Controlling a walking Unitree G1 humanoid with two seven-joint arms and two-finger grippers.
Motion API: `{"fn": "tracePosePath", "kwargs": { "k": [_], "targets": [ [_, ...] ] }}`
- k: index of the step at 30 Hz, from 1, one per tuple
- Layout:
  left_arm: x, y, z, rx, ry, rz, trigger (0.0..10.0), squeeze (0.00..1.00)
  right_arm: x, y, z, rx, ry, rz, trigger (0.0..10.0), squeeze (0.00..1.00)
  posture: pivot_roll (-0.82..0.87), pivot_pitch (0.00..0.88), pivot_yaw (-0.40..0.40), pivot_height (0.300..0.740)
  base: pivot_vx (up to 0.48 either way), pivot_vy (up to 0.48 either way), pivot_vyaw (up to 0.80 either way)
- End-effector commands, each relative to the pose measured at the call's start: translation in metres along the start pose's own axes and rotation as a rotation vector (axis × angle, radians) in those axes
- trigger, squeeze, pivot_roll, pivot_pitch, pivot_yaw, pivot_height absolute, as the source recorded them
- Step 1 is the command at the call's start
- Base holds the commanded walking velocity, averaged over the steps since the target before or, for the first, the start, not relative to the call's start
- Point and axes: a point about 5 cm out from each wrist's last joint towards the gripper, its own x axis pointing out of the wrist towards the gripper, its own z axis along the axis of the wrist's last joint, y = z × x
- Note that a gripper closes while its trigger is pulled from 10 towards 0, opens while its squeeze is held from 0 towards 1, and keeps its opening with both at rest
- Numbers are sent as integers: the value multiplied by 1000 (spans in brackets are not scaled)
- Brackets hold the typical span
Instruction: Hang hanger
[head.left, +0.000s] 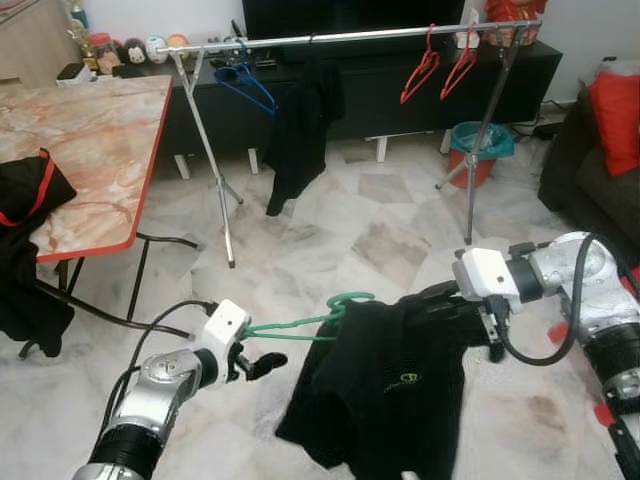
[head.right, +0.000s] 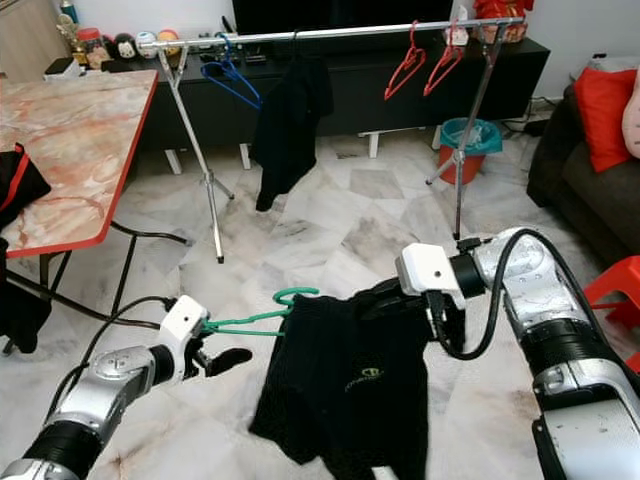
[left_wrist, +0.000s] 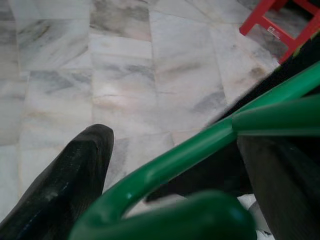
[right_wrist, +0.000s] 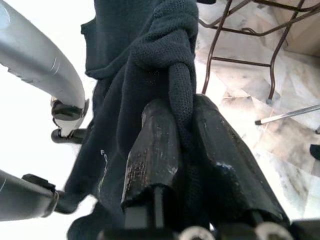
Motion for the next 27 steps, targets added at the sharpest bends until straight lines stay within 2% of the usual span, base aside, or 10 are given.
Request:
{"fn": "tracePosePath", "kwargs": {
  "k": [1,6,7,8,9,14,16,19,23,27],
  "targets": [
    [-2,0,3,8,-19,17,10000,0,-1,-6,9,-23,-69,-48,10000,0,-139,0,-10,740,0,0,0],
    [-7,-1,0,5,-21,-14,10000,0,0,7,-5,31,-39,-33,10000,0,-140,0,-5,740,0,0,0],
    [-9,-2,0,9,-17,-24,10000,0,-1,13,-14,46,14,-22,10000,0,-142,0,-4,740,0,0,0],
    [-9,-2,0,9,-17,-24,10000,0,-1,13,-14,46,14,-22,10000,0,-142,0,-4,740,0,0,0],
    [-10,-1,1,14,-17,-24,10000,0,-4,25,-29,85,97,6,10000,0,-146,0,-1,740,0,0,0],
    [-10,1,4,29,-23,-34,10000,0,-5,46,-50,141,212,74,10000,0,-152,0,4,740,0,0,0],
    [-9,1,5,26,-29,-35,10000,0,-2,51,-53,140,221,85,10000,0,-154,0,5,740,0,0,0],
    [-7,2,6,26,-35,-22,10000,0,6,45,-51,163,141,-42,10000,0,-154,0,5,740,0,0,0],
    [-9,5,3,21,-32,22,10000,0,8,44,-48,169,100,-77,10000,0,-149,0,9,740,0,0,0],
    [-11,17,-5,-10,-22,168,10000,0,9,47,-48,178,63,-100,10000,0,-154,0,13,740,0,0,0]
  ]
}}
